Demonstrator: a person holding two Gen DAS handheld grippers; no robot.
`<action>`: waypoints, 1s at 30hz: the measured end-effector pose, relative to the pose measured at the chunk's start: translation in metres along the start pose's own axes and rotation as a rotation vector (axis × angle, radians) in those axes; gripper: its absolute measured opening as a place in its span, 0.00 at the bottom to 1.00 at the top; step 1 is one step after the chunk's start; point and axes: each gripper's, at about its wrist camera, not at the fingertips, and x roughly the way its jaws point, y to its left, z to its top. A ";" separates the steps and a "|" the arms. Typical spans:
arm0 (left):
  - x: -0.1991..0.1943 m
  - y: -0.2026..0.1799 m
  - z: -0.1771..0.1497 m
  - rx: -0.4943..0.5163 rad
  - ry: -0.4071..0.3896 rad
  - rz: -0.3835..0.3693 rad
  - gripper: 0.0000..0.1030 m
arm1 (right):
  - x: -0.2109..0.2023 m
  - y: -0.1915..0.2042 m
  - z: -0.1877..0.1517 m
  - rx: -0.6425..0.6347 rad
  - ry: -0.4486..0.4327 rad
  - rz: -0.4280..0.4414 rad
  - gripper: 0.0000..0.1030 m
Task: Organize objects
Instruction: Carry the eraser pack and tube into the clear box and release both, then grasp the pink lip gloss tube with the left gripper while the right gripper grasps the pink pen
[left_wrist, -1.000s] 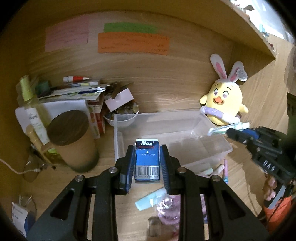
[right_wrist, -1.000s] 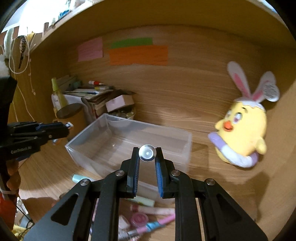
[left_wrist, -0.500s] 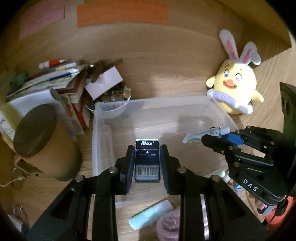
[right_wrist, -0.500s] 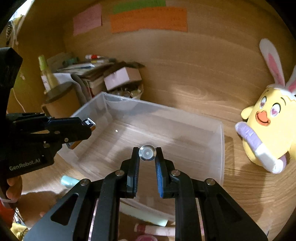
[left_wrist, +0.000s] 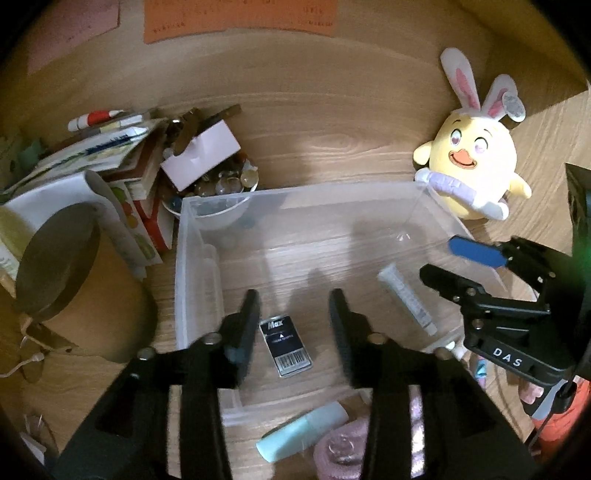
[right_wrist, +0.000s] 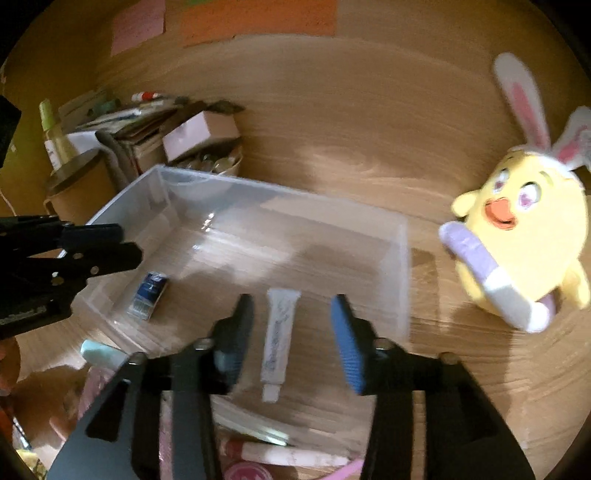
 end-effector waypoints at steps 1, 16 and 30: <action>-0.004 0.000 -0.001 -0.001 -0.007 0.002 0.52 | -0.004 -0.001 -0.001 -0.001 -0.007 -0.004 0.48; -0.072 -0.016 -0.076 0.032 -0.044 0.070 0.92 | -0.091 0.008 -0.051 -0.004 -0.127 -0.003 0.79; -0.054 -0.037 -0.148 0.094 0.067 -0.035 0.92 | -0.079 0.017 -0.123 0.047 -0.001 0.037 0.79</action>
